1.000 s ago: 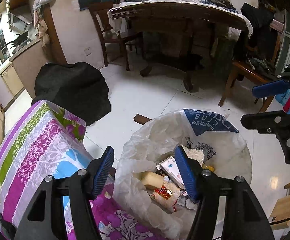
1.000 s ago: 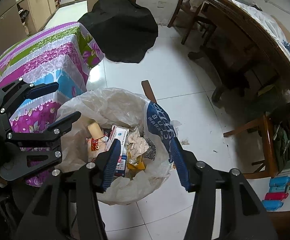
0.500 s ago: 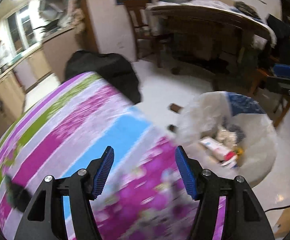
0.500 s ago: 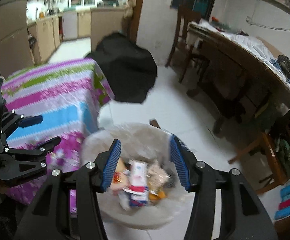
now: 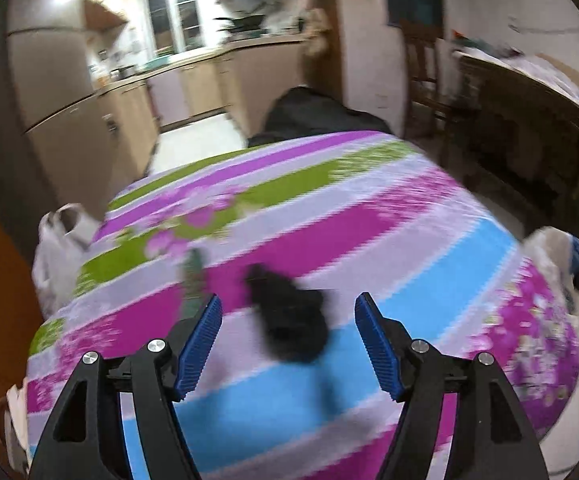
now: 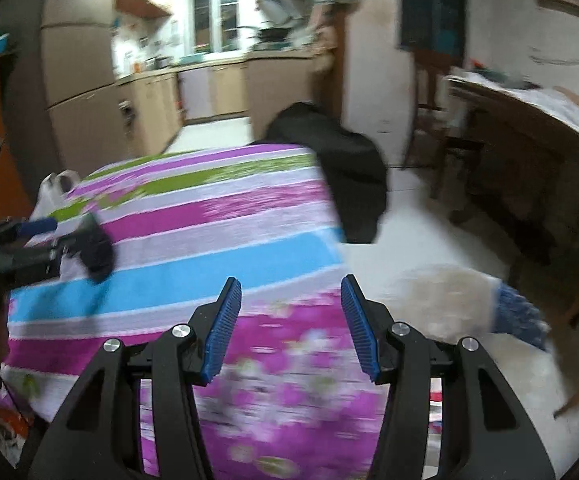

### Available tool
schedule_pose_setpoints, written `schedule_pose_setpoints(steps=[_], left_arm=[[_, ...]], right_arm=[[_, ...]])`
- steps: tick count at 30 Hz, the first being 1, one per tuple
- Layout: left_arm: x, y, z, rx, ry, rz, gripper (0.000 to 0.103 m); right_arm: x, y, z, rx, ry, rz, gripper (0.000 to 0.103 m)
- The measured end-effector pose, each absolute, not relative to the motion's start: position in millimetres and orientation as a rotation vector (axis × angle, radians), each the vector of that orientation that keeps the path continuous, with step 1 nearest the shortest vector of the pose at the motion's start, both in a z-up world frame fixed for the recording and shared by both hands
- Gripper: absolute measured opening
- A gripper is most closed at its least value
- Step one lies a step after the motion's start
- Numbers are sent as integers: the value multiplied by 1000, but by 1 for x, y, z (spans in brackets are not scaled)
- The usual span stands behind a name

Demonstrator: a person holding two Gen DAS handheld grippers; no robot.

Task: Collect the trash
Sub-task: 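Move both tools back over the table toward the remaining items, then grasp the green scrubber roll with left tool while right tool grasps the black cloth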

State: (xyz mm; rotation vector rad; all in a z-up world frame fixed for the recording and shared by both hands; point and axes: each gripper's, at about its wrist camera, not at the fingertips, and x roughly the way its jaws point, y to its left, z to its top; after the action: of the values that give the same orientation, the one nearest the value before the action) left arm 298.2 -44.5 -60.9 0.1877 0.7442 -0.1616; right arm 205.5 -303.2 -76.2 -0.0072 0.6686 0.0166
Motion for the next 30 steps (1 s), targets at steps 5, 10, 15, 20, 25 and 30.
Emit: schedule_pose_setpoints(steps=[5,10,15,20,25,30], left_arm=[[311,17,-67,155,778,-87,69],[319,43,-76,157,794,-98,69],[337,54,-90,153,822,-94,69],[340,66,-89,122,815,-96,69],[339,61,-86,128,801,-132,69],[346,42,-89,163,791,-173,69]], right_arm=[[225,-247,-79,-33,690,186,50],[260,-196,-88,-18,750,386,58],[296,-167,-107,16,827,463,61],[320,-149,-124,-5,891,487,61],[318,-146,-136,-8,916,496,30],[308,-180,-124,118,880,451,20]])
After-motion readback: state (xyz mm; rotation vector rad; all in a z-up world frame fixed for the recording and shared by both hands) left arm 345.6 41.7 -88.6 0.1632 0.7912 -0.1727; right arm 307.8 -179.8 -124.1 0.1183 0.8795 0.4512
